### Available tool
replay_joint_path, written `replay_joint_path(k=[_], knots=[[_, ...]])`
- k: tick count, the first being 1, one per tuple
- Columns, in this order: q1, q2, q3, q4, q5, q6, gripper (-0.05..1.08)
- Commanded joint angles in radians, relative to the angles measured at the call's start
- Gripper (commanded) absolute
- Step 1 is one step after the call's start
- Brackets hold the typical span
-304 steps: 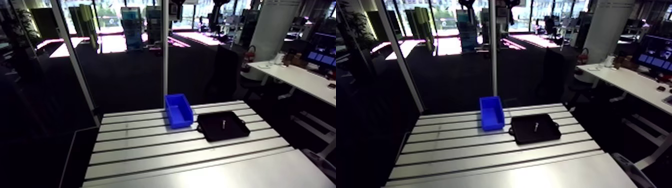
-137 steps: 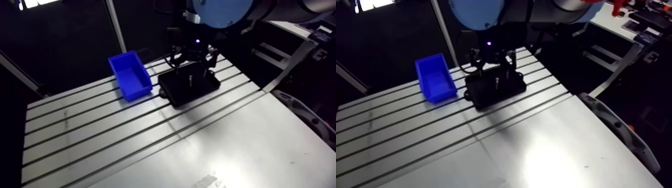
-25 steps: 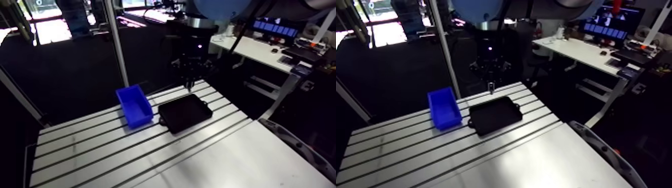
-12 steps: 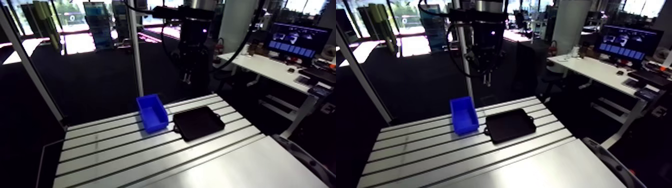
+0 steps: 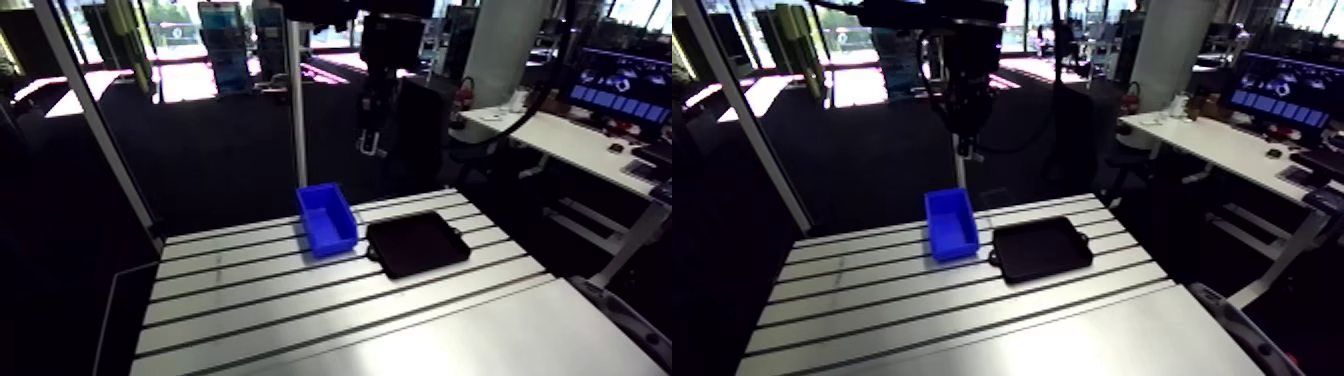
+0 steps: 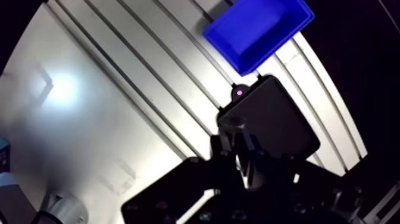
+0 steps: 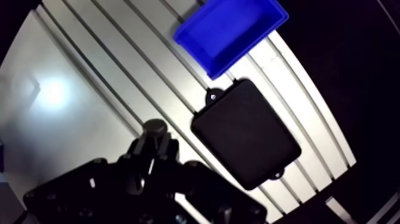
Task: Pick up the M10 bolt from the tray and put it into the blue bin.
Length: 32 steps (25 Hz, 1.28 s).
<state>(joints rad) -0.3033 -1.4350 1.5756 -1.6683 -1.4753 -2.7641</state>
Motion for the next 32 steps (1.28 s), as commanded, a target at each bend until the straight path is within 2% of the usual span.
replay_joint_path(k=[1,6,8,10,11,20,32], knots=[[0.018,0.015,-0.007,-0.008,-0.007,-0.227,1.03],[0.069,0.071,-0.044,-0.044,-0.012,-0.308,1.04],[0.096,0.097,-0.056,-0.058,-0.046,-0.333,1.05],[0.131,0.126,-0.076,-0.086,-0.099,-0.343,1.05],[0.144,0.14,-0.084,-0.097,-0.113,-0.343,1.05],[0.162,0.215,-0.105,-0.172,-0.188,-0.345,1.04],[0.168,0.298,-0.104,-0.202,-0.182,-0.337,1.03]])
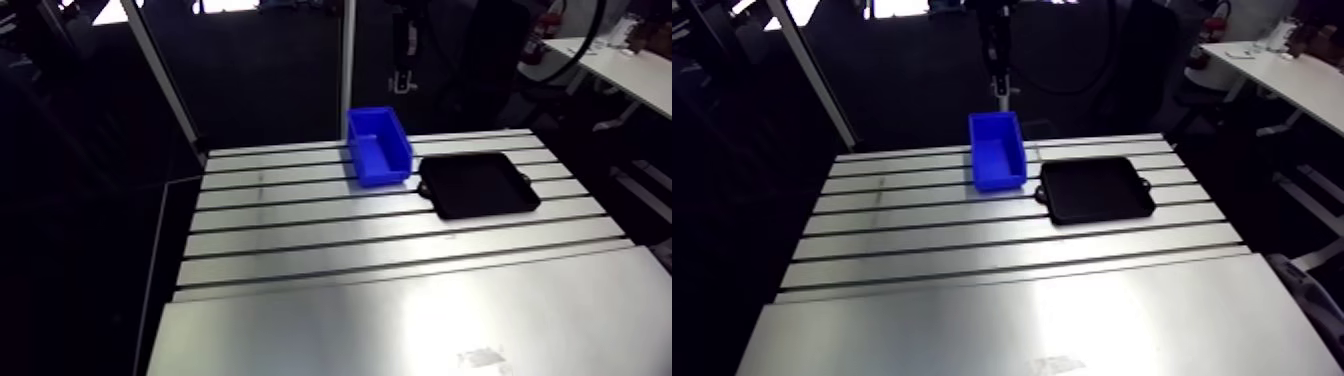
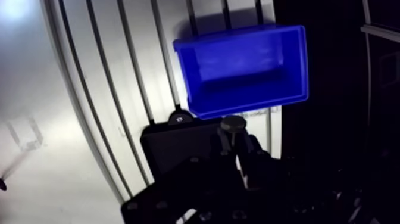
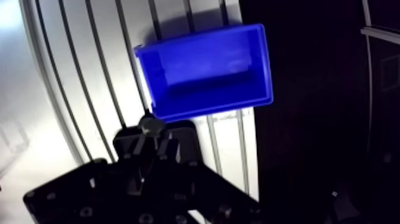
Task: Pick up the M10 bolt from the tray and put it into the blue bin.
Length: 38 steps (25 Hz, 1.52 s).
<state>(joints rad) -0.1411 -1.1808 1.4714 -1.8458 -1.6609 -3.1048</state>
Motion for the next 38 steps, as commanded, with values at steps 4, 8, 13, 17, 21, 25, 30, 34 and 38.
replay_joint_path(k=[4,8,13,17,21,25,30,34,38], knots=[[0.008,0.077,-0.001,-0.028,0.002,0.005,1.03],[0.008,0.106,0.002,-0.062,0.002,0.01,1.02],[0.008,0.157,-0.004,-0.088,0.002,0.014,1.02],[0.009,0.185,-0.003,-0.114,0.006,0.016,1.02],[0.009,0.211,-0.004,-0.122,0.006,0.017,1.02],[0.011,0.228,-0.001,-0.134,0.006,0.019,1.02],[0.009,0.243,-0.003,-0.138,0.005,0.02,1.01],[0.011,0.257,-0.003,-0.152,0.003,0.019,1.01],[0.011,0.277,0.0,-0.158,0.003,0.025,1.01]])
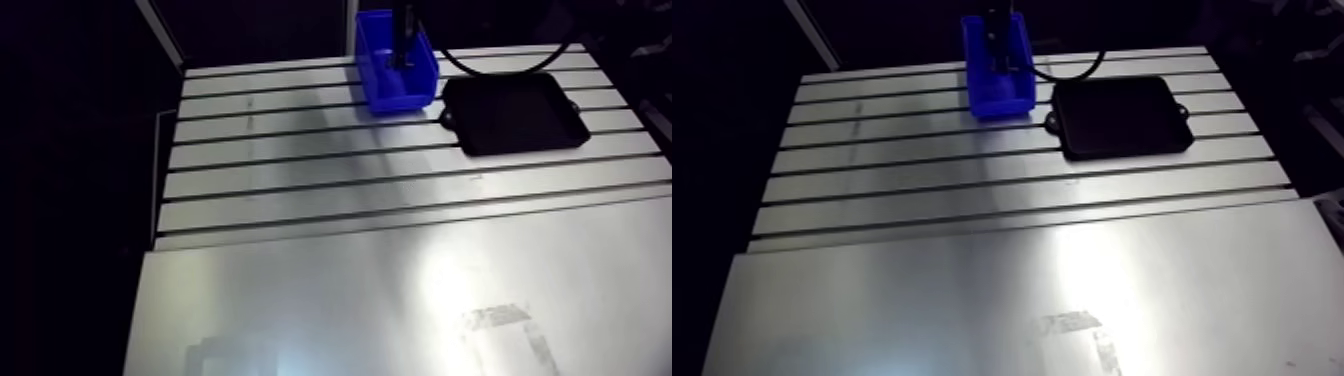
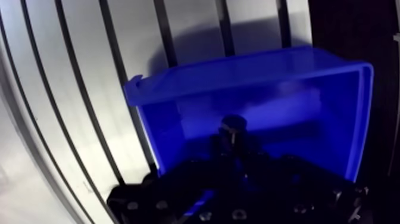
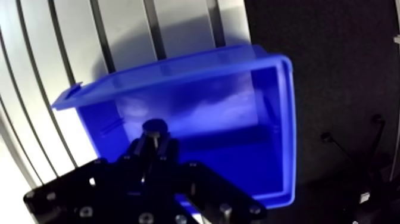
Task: Pick up the M10 bolt from the tray and put it into the blue bin.
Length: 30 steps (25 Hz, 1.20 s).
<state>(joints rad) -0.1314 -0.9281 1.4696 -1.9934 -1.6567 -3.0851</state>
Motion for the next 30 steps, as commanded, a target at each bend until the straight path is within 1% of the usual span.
replay_joint_path(k=[1,11,13,14,16,17,18,20,21,22,24,25,26,29,30], knots=[[0.001,0.026,0.004,-0.008,-0.005,0.011,1.01],[0.002,0.036,0.002,-0.011,-0.008,0.019,0.99],[0.002,0.035,0.002,-0.008,-0.008,0.019,0.91],[0.002,0.033,0.002,-0.011,-0.007,0.021,0.84],[0.001,0.03,0.004,-0.011,-0.005,0.024,0.62],[0.002,0.029,0.005,-0.011,-0.004,0.036,0.54],[0.002,0.027,0.007,-0.011,-0.004,0.048,0.49],[0.006,0.026,0.002,-0.012,-0.005,0.068,0.31],[0.006,0.026,0.005,-0.017,-0.01,0.074,0.14],[0.007,0.022,0.01,-0.02,-0.013,0.073,0.09],[0.007,0.012,0.01,-0.022,-0.015,0.071,0.06],[0.007,0.006,0.008,-0.02,-0.015,0.07,0.01],[0.007,-0.004,0.01,-0.018,-0.015,0.07,0.01],[0.007,-0.031,0.007,-0.017,-0.036,0.064,0.01],[0.007,-0.04,0.002,-0.015,-0.033,0.062,0.01]])
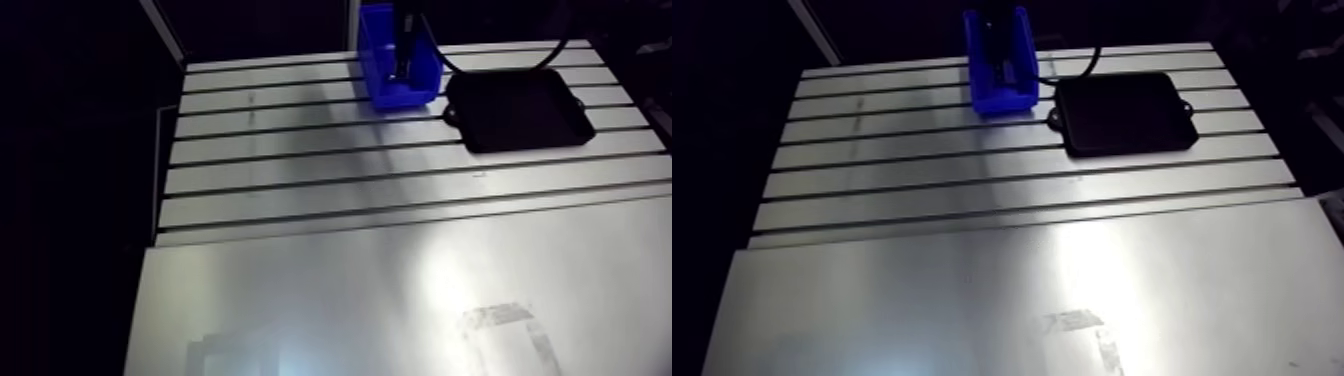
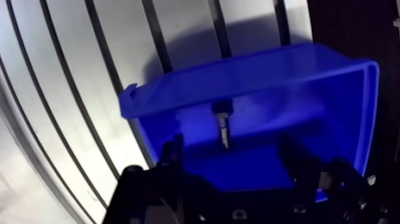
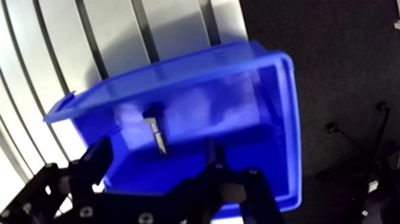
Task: Pick up the M10 bolt from the tray and put it into the blue bin.
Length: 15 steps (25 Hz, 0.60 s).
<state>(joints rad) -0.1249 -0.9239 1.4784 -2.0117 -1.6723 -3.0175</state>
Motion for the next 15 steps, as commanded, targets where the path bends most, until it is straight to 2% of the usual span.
replay_joint_path(k=[1,6,8,11,13,15], knots=[[0.001,-0.057,-0.008,0.006,-0.017,-0.006,0.01],[0.001,-0.129,-0.011,0.017,-0.017,0.001,0.01],[0.001,-0.158,-0.022,0.06,-0.016,0.008,0.01],[0.001,-0.197,-0.054,0.162,-0.01,0.096,0.01],[0.001,-0.227,-0.07,0.189,-0.002,0.166,0.01],[0.001,-0.252,-0.068,0.202,-0.007,0.243,0.01]])
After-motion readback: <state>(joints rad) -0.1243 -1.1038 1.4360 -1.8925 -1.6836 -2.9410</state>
